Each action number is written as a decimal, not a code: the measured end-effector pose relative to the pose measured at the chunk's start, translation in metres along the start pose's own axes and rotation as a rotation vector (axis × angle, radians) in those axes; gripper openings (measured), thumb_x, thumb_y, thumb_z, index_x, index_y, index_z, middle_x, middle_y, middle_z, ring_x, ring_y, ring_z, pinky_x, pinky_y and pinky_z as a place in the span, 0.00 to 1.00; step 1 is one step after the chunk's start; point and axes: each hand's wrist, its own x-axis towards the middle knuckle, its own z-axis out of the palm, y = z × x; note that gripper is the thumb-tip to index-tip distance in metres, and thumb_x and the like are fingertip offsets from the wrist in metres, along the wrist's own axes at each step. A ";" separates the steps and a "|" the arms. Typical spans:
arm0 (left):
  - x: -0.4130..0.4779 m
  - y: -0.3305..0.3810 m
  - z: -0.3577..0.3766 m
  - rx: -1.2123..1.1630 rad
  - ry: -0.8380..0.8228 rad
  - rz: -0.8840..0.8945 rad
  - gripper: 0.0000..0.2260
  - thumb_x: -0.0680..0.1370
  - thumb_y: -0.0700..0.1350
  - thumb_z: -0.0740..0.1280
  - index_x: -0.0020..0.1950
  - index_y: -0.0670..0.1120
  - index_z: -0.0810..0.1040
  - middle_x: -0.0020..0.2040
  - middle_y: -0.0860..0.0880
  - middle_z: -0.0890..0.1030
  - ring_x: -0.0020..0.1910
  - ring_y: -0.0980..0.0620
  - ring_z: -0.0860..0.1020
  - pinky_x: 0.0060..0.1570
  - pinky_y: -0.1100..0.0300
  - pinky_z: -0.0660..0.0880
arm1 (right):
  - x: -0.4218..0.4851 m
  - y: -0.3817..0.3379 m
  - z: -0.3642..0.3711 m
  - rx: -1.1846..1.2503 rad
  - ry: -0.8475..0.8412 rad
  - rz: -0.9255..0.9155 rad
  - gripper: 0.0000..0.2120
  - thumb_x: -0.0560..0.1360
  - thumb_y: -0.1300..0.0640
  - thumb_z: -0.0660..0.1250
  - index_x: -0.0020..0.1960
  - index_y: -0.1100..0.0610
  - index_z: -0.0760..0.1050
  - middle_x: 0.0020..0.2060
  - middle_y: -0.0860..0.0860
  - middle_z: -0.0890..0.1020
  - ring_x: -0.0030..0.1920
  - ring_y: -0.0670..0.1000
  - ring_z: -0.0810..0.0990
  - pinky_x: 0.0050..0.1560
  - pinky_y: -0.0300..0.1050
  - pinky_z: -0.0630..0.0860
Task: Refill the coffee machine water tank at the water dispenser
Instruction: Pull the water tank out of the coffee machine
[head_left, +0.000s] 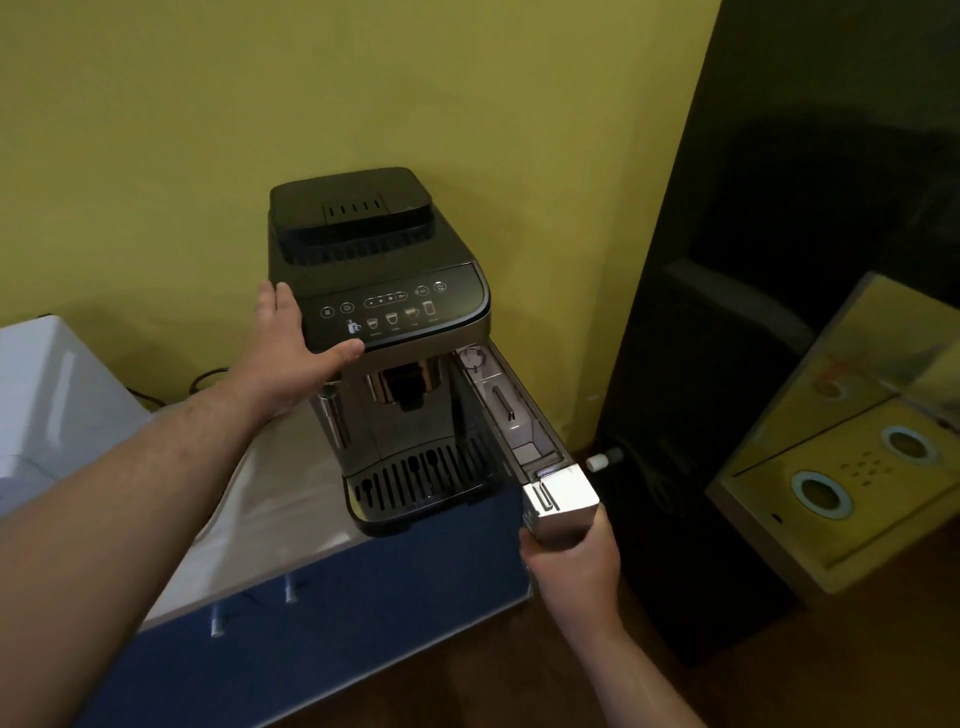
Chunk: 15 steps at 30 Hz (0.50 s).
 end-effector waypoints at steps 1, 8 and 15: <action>0.000 0.000 0.000 0.008 -0.002 0.001 0.50 0.74 0.58 0.71 0.81 0.41 0.41 0.82 0.43 0.38 0.81 0.45 0.42 0.75 0.53 0.46 | -0.004 0.000 -0.005 -0.010 0.000 0.000 0.26 0.60 0.64 0.81 0.47 0.43 0.71 0.46 0.46 0.80 0.46 0.44 0.80 0.36 0.36 0.77; 0.004 -0.005 0.000 0.010 -0.031 0.005 0.51 0.73 0.59 0.72 0.81 0.42 0.41 0.82 0.43 0.38 0.81 0.43 0.43 0.77 0.48 0.48 | -0.039 -0.006 -0.051 -0.043 -0.022 0.026 0.28 0.60 0.67 0.80 0.52 0.48 0.72 0.47 0.49 0.80 0.48 0.44 0.79 0.33 0.28 0.75; -0.048 0.043 -0.005 0.153 0.110 0.071 0.29 0.76 0.56 0.68 0.70 0.40 0.68 0.74 0.36 0.64 0.74 0.37 0.63 0.69 0.44 0.65 | -0.066 -0.020 -0.100 -0.182 0.014 0.008 0.31 0.61 0.64 0.81 0.52 0.46 0.66 0.46 0.41 0.74 0.53 0.47 0.75 0.33 0.27 0.71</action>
